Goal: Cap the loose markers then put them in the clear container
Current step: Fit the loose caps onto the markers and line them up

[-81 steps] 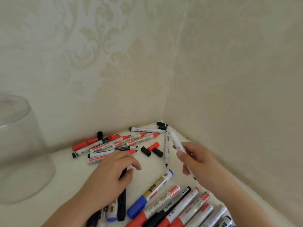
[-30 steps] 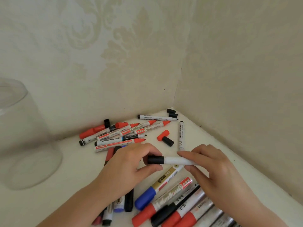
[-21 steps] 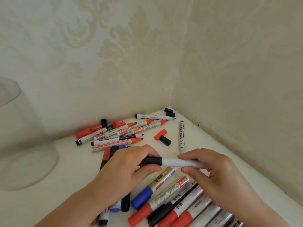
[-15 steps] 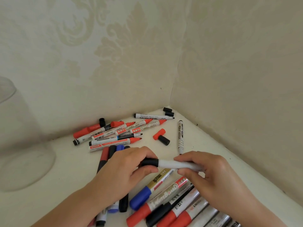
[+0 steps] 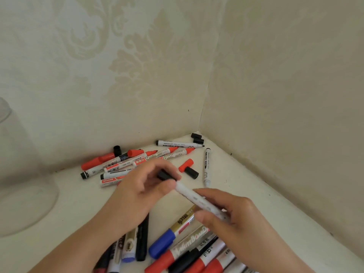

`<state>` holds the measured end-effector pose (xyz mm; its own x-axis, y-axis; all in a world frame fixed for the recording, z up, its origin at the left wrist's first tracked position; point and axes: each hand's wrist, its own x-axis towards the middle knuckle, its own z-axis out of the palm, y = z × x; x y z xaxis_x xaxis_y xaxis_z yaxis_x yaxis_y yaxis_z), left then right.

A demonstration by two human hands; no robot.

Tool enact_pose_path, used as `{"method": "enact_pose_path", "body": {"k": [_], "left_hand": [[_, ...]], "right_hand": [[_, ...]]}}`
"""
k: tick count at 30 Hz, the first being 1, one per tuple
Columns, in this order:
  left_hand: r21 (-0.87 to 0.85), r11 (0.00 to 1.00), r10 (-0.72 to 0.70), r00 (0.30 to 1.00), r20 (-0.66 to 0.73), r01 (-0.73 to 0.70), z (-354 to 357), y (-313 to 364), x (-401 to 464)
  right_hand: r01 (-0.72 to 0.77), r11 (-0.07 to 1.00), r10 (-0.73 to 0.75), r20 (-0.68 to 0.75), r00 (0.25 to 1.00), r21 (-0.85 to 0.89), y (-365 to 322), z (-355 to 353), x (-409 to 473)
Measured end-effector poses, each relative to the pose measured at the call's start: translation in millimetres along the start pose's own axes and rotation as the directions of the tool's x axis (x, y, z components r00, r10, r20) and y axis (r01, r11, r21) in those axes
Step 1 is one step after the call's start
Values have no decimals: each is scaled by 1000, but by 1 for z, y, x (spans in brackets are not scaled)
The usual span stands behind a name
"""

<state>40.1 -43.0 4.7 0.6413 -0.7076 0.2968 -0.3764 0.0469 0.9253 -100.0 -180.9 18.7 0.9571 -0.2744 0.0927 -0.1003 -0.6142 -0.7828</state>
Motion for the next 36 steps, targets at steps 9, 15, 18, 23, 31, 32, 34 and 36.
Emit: {"method": "enact_pose_path", "body": {"k": [9, 15, 18, 23, 31, 32, 34, 36], "left_hand": [[198, 959, -162, 966, -202, 203, -7, -11, 18], [630, 772, -72, 996, -50, 88, 3, -10, 38], [748, 663, -14, 1000, 18, -4, 6, -17, 46], [727, 679, 35, 994, 107, -102, 8, -20, 55], [811, 489, 116, 945, 305, -322, 25, -25, 68], [833, 444, 102, 942, 319, -330, 28, -26, 68], [863, 383, 89, 943, 321, -330, 36, -29, 66], [880, 361, 92, 950, 297, -310, 39, -32, 65]], "right_hand": [[7, 923, -59, -123, 991, -386, 41, -5, 18], [-130, 916, 77, -151, 986, -379, 56, -19, 28], [-178, 940, 114, -224, 968, -291, 44, -31, 26], [-196, 889, 145, -150, 978, -414, 44, -41, 44], [72, 573, -7, 83, 997, -817, 54, -23, 90], [108, 554, -24, 113, 993, -826, 56, -21, 93], [143, 546, -72, 123, 990, -826, 60, -21, 94], [174, 555, -130, 122, 984, -814, 65, -22, 91]]}}
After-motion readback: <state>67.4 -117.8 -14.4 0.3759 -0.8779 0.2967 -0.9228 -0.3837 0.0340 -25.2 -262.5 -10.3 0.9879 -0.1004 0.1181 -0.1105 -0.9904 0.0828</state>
